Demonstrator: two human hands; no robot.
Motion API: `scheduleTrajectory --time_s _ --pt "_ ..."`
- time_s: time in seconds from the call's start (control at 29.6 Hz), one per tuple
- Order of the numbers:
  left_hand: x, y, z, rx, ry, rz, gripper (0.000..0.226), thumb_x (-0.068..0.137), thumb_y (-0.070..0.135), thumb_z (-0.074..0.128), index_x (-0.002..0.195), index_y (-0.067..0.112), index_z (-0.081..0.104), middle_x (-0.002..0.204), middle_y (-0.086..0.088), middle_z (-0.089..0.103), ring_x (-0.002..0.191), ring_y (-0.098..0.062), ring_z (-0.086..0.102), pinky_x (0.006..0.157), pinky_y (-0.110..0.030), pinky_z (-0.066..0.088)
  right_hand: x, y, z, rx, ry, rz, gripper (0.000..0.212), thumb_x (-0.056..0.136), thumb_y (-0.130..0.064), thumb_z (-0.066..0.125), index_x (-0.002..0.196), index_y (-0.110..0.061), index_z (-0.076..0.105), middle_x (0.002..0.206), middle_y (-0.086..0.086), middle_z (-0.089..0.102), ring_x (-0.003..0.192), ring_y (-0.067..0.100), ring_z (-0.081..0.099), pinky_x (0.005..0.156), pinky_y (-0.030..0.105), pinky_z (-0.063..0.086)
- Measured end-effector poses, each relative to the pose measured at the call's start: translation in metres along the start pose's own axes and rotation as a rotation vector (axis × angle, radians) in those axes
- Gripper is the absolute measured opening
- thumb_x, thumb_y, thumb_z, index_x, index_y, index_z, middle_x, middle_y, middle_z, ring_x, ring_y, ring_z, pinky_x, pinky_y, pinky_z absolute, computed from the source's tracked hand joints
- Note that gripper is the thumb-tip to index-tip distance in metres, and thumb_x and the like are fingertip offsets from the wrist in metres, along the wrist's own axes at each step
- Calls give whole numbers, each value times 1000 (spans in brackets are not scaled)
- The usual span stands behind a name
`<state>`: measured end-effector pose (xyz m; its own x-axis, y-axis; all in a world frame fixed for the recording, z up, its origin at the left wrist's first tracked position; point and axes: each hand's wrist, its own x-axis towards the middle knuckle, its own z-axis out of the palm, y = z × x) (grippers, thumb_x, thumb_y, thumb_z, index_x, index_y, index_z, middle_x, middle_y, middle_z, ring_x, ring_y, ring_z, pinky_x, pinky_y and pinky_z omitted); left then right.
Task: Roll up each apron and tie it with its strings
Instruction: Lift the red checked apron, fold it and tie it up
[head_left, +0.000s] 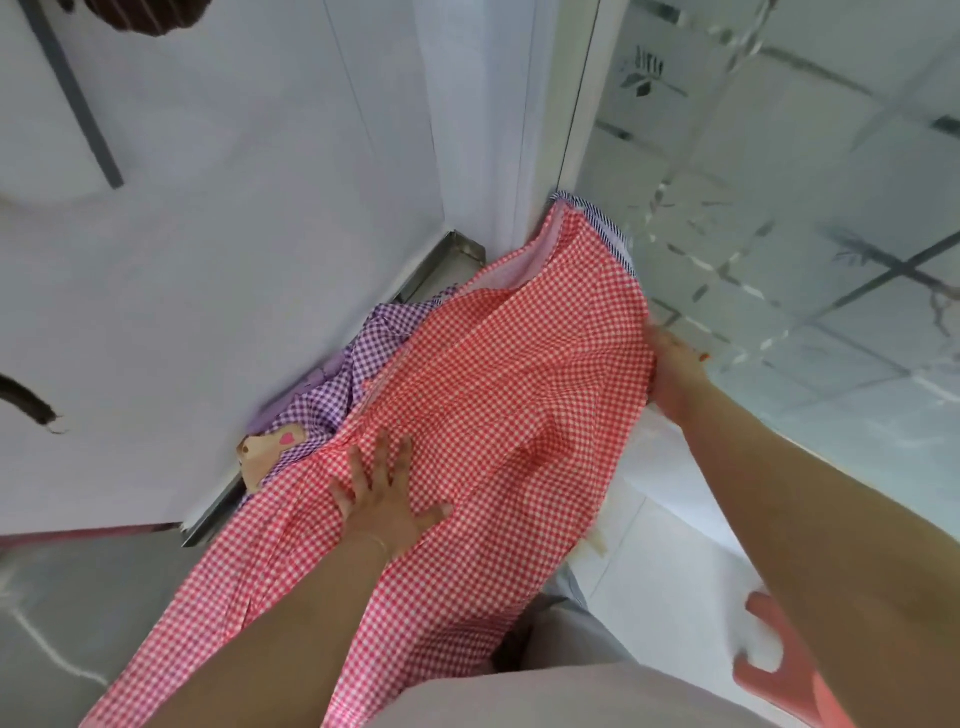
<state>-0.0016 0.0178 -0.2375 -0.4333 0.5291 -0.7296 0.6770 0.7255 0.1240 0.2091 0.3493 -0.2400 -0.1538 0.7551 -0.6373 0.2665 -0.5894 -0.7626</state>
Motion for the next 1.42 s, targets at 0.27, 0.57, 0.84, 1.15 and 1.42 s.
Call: scheduleTrajectory --time_s 0.27,0.57,0.84,1.15,1.42 --pt "0 1 1 1 1 10 114 69 90 34 140 35 -36 138 5 -52 131 -35 -44 108 -67 -17 -151 121 26 199 221 408 65 101 -54 20 142 -7 38 135 13 52 126 31 48 103 43 38" --pt "7 -9 15 -7 123 72 110 71 90 31 147 34 -24 153 2 -36 137 -34 -37 105 -62 -21 -229 247 71 356 -7 603 64 95 -64 19 107 -13 56 92 3 61 78 16 56 65 29 44" --pt "-88 -37 103 164 821 521 56 96 37 45 146 18 30 157 -13 17 145 -37 14 114 -63 12 -226 275 115 235 -136 470 41 104 -41 29 130 -18 50 137 0 50 108 15 51 85 31 42" --pt "-100 -92 165 149 431 155 69 96 62 7 149 21 22 152 -12 32 135 -38 29 105 -70 23 -213 300 117 346 -116 475 73 97 -63 7 148 -19 32 151 -2 36 140 22 32 117 47 22" --pt "-94 -95 174 155 549 169 68 95 61 9 149 24 26 154 -7 32 138 -34 29 112 -59 17 -228 375 111 434 -208 647 89 87 -73 -2 152 -18 24 155 7 31 143 28 29 119 48 17"
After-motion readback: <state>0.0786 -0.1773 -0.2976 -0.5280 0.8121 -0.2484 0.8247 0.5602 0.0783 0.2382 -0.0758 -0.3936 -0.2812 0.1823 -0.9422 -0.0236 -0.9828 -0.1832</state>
